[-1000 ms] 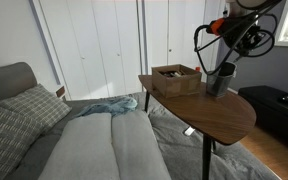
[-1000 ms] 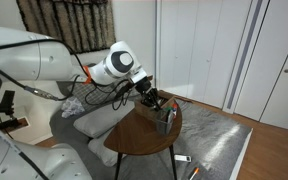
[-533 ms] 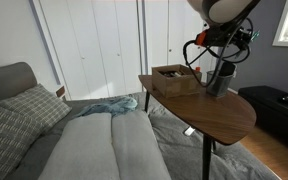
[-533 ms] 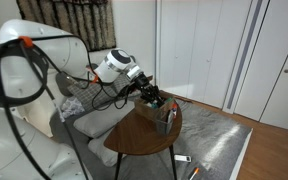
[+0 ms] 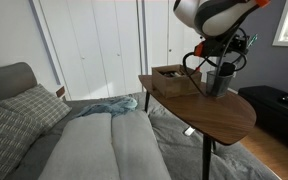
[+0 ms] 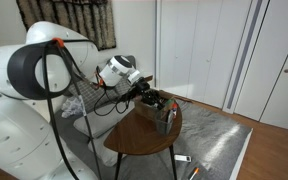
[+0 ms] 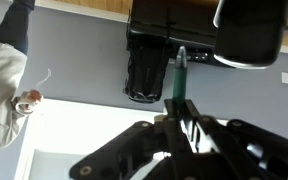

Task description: Put the green pen in the basket

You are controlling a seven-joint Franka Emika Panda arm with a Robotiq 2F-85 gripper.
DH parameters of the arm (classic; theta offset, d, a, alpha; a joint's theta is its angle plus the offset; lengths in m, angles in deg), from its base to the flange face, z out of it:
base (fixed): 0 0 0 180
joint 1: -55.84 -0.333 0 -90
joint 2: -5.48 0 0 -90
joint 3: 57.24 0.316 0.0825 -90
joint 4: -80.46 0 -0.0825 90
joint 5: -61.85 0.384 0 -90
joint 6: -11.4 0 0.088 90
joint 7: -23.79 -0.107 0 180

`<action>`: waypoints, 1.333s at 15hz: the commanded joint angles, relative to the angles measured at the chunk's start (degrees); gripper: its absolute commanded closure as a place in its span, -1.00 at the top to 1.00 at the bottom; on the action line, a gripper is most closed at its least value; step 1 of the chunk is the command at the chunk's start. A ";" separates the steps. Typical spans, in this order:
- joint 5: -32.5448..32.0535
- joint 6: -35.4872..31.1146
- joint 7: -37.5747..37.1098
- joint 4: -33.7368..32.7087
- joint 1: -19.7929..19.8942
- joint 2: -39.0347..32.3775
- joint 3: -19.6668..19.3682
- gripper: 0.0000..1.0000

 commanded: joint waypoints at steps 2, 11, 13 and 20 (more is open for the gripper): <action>-7.60 -5.85 -0.92 2.01 -4.73 -1.17 -3.14 -0.94; -12.91 -15.52 -3.38 3.16 -6.54 -5.16 -5.55 -0.94; -13.93 -15.70 -3.09 3.96 -6.52 -4.74 -6.06 -0.94; -13.64 -16.49 -2.53 4.21 -6.98 -6.31 -6.56 0.03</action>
